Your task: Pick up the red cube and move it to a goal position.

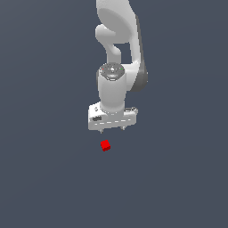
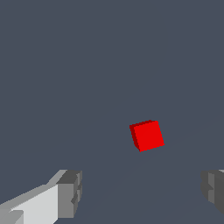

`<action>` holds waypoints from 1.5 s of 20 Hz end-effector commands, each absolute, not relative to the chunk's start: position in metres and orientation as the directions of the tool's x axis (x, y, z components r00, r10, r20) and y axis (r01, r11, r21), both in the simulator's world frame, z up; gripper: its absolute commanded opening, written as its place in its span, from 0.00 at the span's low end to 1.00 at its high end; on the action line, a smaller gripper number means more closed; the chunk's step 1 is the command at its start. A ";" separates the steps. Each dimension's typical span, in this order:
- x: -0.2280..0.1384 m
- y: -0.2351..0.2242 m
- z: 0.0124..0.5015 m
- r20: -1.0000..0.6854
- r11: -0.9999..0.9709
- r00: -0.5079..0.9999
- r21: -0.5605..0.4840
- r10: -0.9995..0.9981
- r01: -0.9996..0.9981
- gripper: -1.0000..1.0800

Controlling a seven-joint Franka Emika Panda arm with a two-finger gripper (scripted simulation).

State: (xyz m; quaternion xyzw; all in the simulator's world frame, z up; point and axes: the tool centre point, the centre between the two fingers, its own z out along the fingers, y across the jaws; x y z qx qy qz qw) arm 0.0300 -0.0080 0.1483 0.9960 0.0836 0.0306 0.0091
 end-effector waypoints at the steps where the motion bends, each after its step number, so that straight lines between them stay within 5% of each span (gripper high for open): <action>1: 0.032 -0.015 0.128 0.049 -0.978 0.977 0.020 0.207 0.206 0.96; 13: 0.047 -0.041 0.039 0.009 -0.926 0.926 0.003 0.377 0.377 0.96; 24: 0.052 -0.046 0.020 0.000 -0.910 0.910 0.000 0.415 0.415 0.96; 25: 0.052 -0.046 0.020 0.000 -0.910 0.910 0.000 0.415 0.415 0.00; 30: 0.052 -0.046 0.020 0.000 -0.910 0.910 0.000 0.415 0.415 0.00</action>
